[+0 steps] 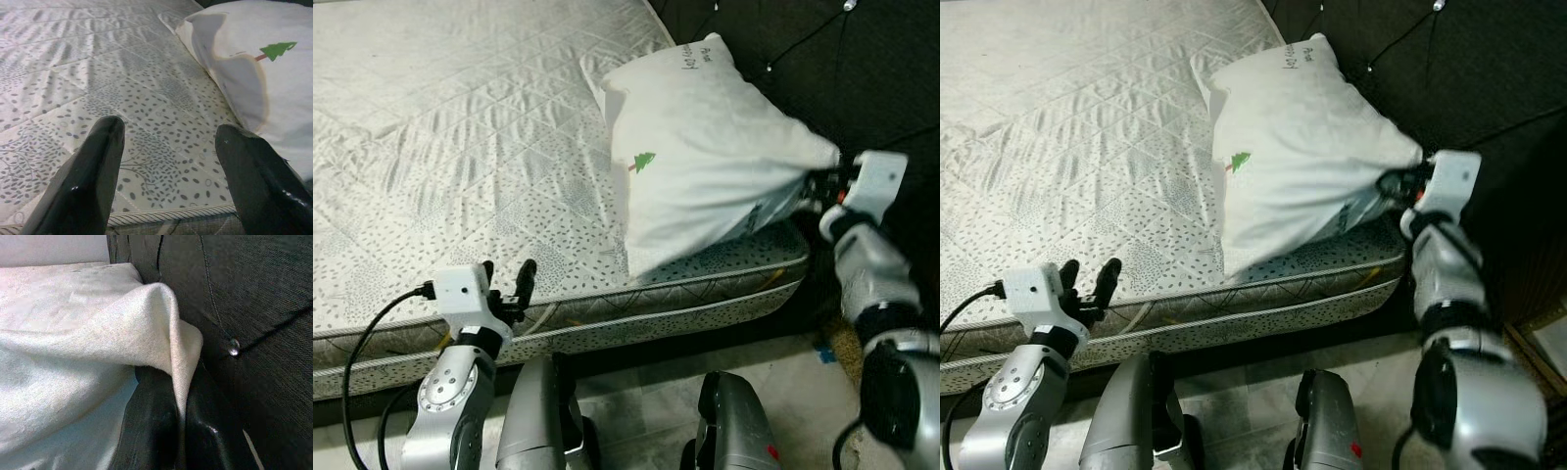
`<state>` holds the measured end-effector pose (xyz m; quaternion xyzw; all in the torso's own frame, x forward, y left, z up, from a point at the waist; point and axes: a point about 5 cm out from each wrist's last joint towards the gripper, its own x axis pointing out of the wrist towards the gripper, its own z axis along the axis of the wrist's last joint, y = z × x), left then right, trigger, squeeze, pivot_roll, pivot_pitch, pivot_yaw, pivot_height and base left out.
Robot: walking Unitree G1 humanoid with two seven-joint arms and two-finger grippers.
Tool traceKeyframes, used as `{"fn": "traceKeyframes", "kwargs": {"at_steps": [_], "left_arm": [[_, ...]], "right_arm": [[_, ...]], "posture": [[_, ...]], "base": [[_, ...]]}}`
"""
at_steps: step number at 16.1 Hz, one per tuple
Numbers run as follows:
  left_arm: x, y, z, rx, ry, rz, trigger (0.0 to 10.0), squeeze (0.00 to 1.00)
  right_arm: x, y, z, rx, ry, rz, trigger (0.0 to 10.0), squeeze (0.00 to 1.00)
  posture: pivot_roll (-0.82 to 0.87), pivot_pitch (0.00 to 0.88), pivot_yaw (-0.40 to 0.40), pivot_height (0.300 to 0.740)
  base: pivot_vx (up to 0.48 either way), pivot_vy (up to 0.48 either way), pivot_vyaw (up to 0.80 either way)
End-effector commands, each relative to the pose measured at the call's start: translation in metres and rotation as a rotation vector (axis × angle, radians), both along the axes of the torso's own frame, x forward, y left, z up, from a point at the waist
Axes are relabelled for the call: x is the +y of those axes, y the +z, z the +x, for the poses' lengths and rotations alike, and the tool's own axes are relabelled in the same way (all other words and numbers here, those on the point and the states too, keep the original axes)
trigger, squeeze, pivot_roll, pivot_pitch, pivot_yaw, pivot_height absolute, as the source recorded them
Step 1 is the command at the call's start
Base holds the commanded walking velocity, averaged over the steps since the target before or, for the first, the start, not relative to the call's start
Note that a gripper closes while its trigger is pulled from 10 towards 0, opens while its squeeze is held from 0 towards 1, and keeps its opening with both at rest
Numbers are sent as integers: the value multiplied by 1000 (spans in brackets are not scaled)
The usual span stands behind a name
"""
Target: Clean up the room
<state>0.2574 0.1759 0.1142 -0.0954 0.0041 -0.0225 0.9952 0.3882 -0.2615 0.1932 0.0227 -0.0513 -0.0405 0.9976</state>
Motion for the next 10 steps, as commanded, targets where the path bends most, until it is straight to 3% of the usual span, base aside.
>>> {"fn": "traceKeyframes", "kwargs": {"at_steps": [1, 6, 7, 8, 10], "left_arm": [[3, -1, -4, 5, 17, 13, 10000, 0], [5, -1, -5, 4, 35, 15, 10000, 0], [5, -1, -5, 3, 37, 15, 10000, 0], [4, -1, -5, 4, 38, 14, 10000, 0], [3, -2, -6, 6, 33, 10, 10000, 0]], "right_arm": [[-8, 30, 4, -75, -16, -27, 0, 0], [-8, 46, 10, -59, -28, -34, 0, 0], [-10, 43, 10, -48, -38, -32, 1765, 0], [-9, 35, 8, -21, -32, -44, 10000, 0], [-7, 21, 6, -5, -12, -13, 10000, 0]], "posture": [[20, 132, -24, 560], [31, 130, -36, 560], [30, 130, -37, 560], [27, 131, -38, 560], [26, 132, -38, 560]], "base": [[0, 0, 0], [0, 0, 0], [0, 0, 0], [0, 0, 0], [0, 0, 0]]}}
